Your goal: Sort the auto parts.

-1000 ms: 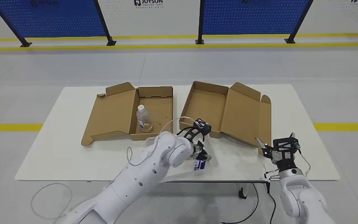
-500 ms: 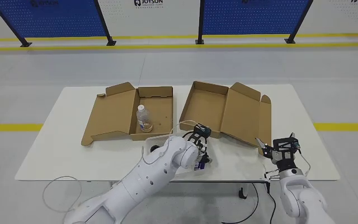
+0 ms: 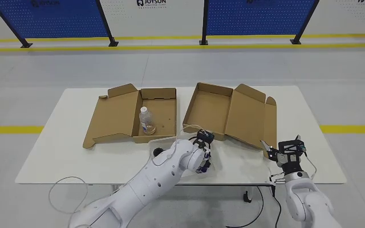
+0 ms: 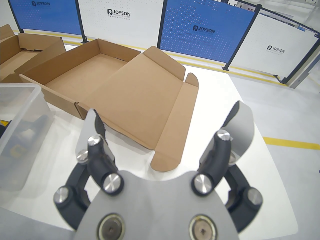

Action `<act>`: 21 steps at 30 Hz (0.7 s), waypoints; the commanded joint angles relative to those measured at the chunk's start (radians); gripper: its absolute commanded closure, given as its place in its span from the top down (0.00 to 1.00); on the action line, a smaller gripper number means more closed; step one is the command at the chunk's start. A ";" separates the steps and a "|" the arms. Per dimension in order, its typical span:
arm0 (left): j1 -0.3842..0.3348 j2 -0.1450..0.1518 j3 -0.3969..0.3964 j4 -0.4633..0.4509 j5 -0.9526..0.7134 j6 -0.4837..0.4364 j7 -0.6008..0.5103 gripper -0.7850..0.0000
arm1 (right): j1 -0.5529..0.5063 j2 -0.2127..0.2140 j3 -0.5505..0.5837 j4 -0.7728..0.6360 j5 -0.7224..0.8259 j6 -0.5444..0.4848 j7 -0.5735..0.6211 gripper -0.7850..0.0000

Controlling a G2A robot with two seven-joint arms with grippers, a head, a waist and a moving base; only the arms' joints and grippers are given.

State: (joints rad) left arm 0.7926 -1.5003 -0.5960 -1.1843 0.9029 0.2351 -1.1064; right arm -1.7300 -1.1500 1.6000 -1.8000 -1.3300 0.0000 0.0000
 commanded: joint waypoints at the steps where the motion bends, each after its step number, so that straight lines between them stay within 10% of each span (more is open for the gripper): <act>1: -0.004 -0.004 0.004 0.009 0.011 0.008 -0.002 0.61 | 0.000 0.000 0.000 0.000 0.000 0.000 0.000 1.00; 14: -0.021 -0.029 0.008 0.060 0.029 0.023 -0.028 0.64 | 0.000 0.000 0.000 0.000 0.000 0.000 0.000 1.00; 21: -0.022 -0.039 0.006 0.077 0.039 0.027 -0.028 0.39 | 0.000 0.000 0.000 0.000 0.000 0.000 0.000 1.00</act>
State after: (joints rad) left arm 0.7712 -1.5377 -0.5898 -1.1091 0.9390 0.2609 -1.1344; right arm -1.7300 -1.1500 1.6000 -1.8000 -1.3300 0.0000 0.0000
